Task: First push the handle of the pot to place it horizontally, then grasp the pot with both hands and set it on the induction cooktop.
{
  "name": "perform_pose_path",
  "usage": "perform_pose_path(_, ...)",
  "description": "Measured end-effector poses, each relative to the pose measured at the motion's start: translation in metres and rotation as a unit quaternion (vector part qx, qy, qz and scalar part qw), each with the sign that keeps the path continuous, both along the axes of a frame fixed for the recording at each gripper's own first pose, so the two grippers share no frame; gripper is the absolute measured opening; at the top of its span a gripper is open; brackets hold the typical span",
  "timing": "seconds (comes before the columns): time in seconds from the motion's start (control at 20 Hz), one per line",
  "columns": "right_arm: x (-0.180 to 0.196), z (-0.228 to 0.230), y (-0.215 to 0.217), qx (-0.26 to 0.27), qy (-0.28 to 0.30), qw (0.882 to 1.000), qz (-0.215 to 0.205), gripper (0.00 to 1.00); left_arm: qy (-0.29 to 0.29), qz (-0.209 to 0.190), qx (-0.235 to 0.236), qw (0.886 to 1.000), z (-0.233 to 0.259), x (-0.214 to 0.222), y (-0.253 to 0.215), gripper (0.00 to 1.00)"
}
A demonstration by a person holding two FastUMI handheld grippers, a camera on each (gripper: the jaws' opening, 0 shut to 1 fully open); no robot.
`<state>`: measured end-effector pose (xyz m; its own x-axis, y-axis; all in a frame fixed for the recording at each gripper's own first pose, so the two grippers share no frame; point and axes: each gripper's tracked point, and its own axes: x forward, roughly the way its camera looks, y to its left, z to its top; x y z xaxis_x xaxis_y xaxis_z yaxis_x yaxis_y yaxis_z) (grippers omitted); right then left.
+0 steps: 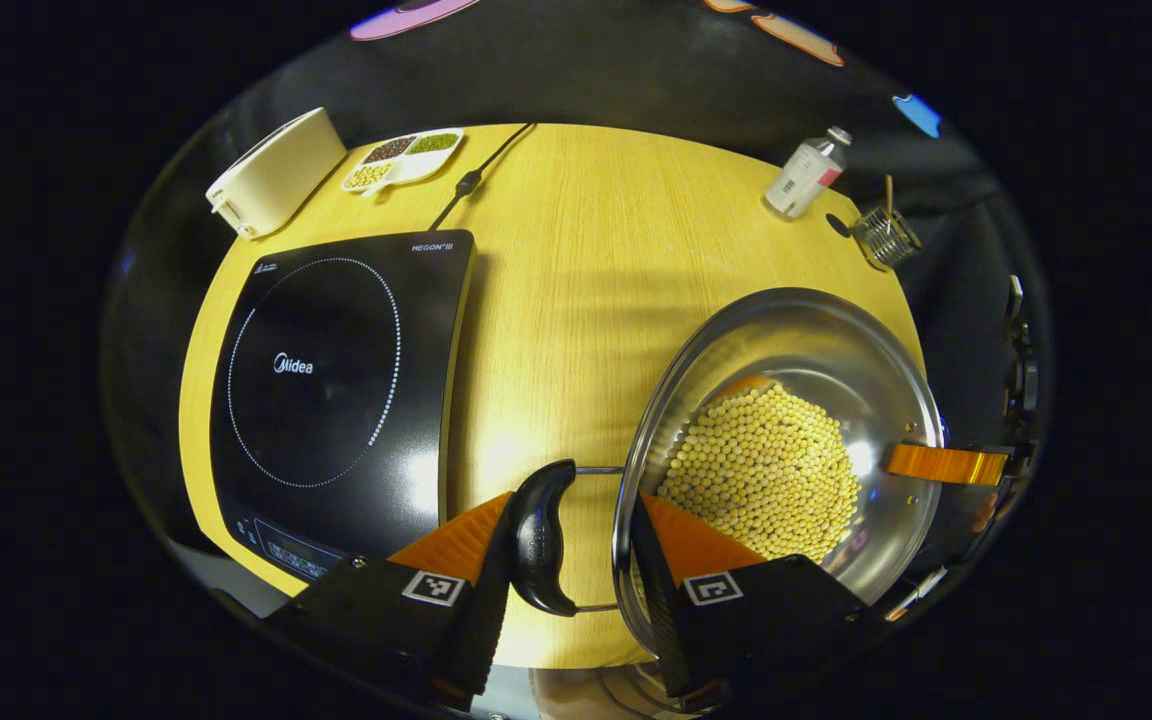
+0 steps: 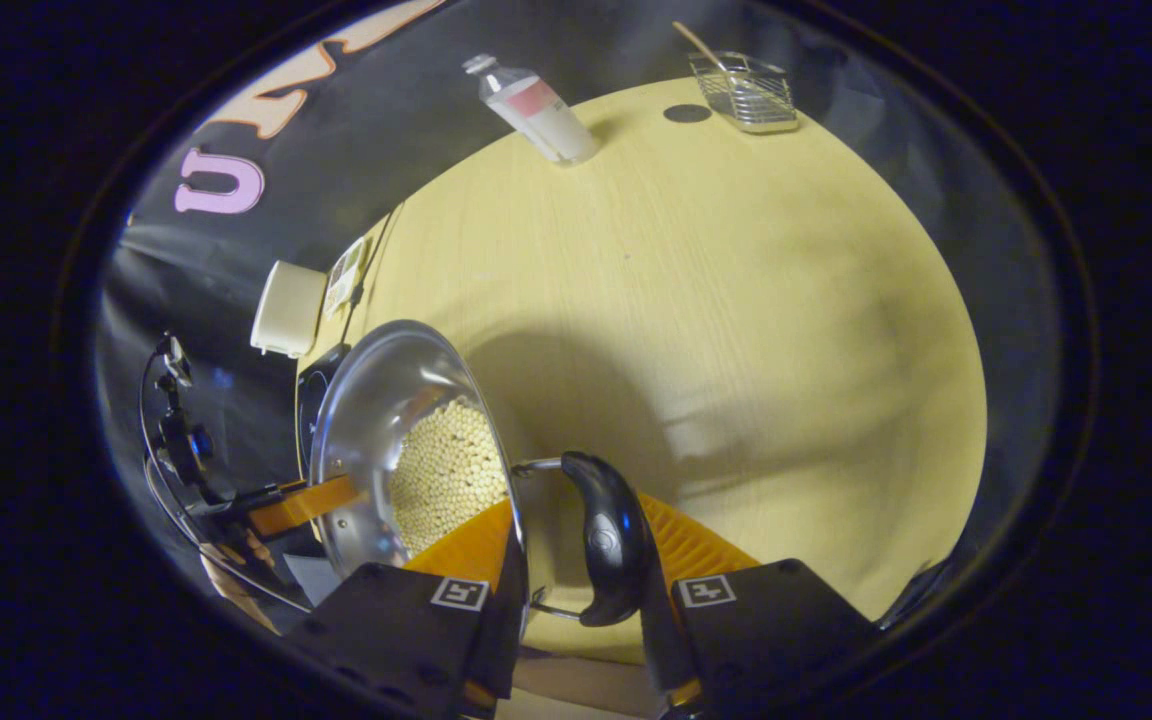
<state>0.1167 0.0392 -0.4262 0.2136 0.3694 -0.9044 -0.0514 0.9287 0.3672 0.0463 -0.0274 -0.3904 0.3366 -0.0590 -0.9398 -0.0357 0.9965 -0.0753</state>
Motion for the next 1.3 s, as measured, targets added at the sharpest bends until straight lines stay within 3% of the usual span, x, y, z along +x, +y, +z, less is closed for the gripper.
perform_pose_path(0.4, -0.035, 0.022, 0.009, -0.023, -0.034, 0.998, -0.053, 0.54, -0.016, -0.061, -0.03, 0.998, 0.016, -0.006, 0.016, 0.65)
perform_pose_path(0.8, -0.085, 0.042, 0.072, -0.026, -0.06, 0.991, -0.119, 0.54, -0.04, -0.136, -0.033, 0.989, 0.043, -0.006, 0.08, 0.64)
perform_pose_path(1.3, -0.112, 0.04, 0.172, -0.019, -0.08, 0.987, -0.135, 0.54, -0.069, -0.149, -0.031, 0.986, 0.05, -0.001, 0.181, 0.64)
